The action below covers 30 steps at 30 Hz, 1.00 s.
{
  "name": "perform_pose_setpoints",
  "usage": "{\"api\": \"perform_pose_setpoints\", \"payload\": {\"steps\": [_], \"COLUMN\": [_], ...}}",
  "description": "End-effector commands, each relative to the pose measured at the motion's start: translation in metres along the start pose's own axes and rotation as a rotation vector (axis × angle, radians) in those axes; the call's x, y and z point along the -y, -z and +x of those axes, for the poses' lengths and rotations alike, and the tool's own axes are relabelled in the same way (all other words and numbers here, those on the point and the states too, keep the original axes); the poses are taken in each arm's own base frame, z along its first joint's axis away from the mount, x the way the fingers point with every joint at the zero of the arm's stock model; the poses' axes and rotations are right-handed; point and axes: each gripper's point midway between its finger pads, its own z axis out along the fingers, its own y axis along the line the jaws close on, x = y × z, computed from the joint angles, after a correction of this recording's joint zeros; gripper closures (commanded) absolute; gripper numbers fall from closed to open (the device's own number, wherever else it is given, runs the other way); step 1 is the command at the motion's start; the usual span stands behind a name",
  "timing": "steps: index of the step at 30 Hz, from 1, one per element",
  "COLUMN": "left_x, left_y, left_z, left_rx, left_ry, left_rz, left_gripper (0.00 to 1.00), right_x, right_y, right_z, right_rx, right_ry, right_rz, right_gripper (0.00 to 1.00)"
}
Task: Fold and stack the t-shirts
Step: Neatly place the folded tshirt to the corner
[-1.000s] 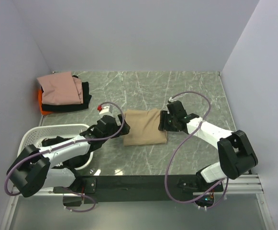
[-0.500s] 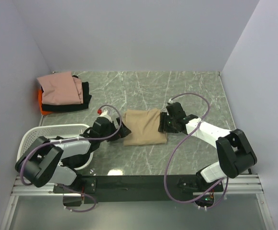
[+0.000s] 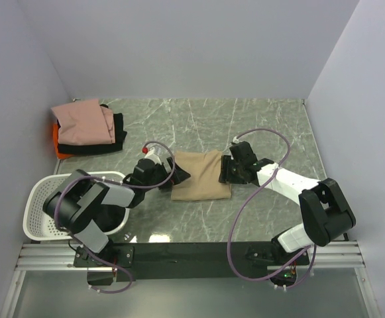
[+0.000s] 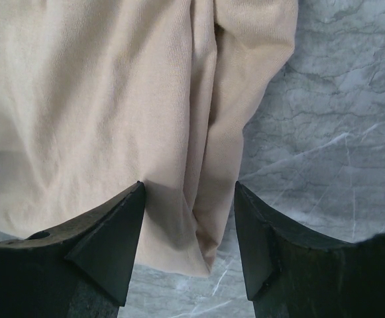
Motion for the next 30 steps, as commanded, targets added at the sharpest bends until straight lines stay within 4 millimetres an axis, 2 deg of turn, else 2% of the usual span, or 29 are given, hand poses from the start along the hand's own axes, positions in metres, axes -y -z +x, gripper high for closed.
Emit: {"api": "perform_pose_setpoints", "payload": {"steps": [1,6,8,14,17,20,21,22,23,24,28,30], "left_x": [-0.022,-0.008,-0.011,-0.009,-0.011,-0.013,-0.015,-0.017,-0.016,-0.021,-0.022,-0.021], "left_y": [-0.006,-0.020,-0.021,-0.026,-0.031,-0.036,-0.037,-0.038,-0.042,-0.041,-0.040,-0.039], "left_z": [0.032,0.041,0.043,0.046,0.050,0.046,0.043,0.042,0.033,0.033,0.007,-0.014], "left_rx": [-0.103,-0.120,-0.121,-0.123,-0.135,-0.123,-0.122,-0.120,-0.093,-0.101,-0.057,-0.028], "left_ry": [0.033,0.008,0.002,-0.005,-0.022,-0.044,-0.047,-0.057,-0.085,-0.097,-0.148,-0.194], "left_rz": [-0.069,-0.062,-0.079,-0.077,-0.086,-0.100,-0.117,-0.133,-0.149,-0.178,-0.223,-0.236], "left_gripper": [0.01,0.01,0.03,0.16,0.27,0.49,0.80,0.96,1.00,1.00,1.00,1.00], "right_x": [-0.003,-0.005,-0.004,-0.006,-0.008,-0.008,-0.007,-0.007,-0.007,-0.007,-0.007,-0.009], "right_y": [-0.002,-0.004,-0.004,-0.004,-0.004,-0.003,-0.002,-0.001,0.000,0.002,0.009,0.016], "right_z": [0.001,0.002,0.003,0.006,0.006,0.006,0.005,0.005,0.005,0.005,0.000,-0.004], "right_rx": [0.014,0.011,0.008,0.007,0.006,0.011,0.015,0.014,0.018,0.019,0.039,0.051], "right_ry": [0.001,0.003,0.004,0.004,0.007,0.011,0.008,0.010,0.009,0.009,0.013,0.019], "right_rz": [-0.004,-0.008,-0.007,-0.018,-0.023,-0.023,-0.022,-0.020,-0.020,-0.020,-0.020,-0.026], "right_gripper": [0.37,0.37,0.37,0.37,0.37,0.37,0.37,0.37,0.37,0.37,0.37,0.37]}}
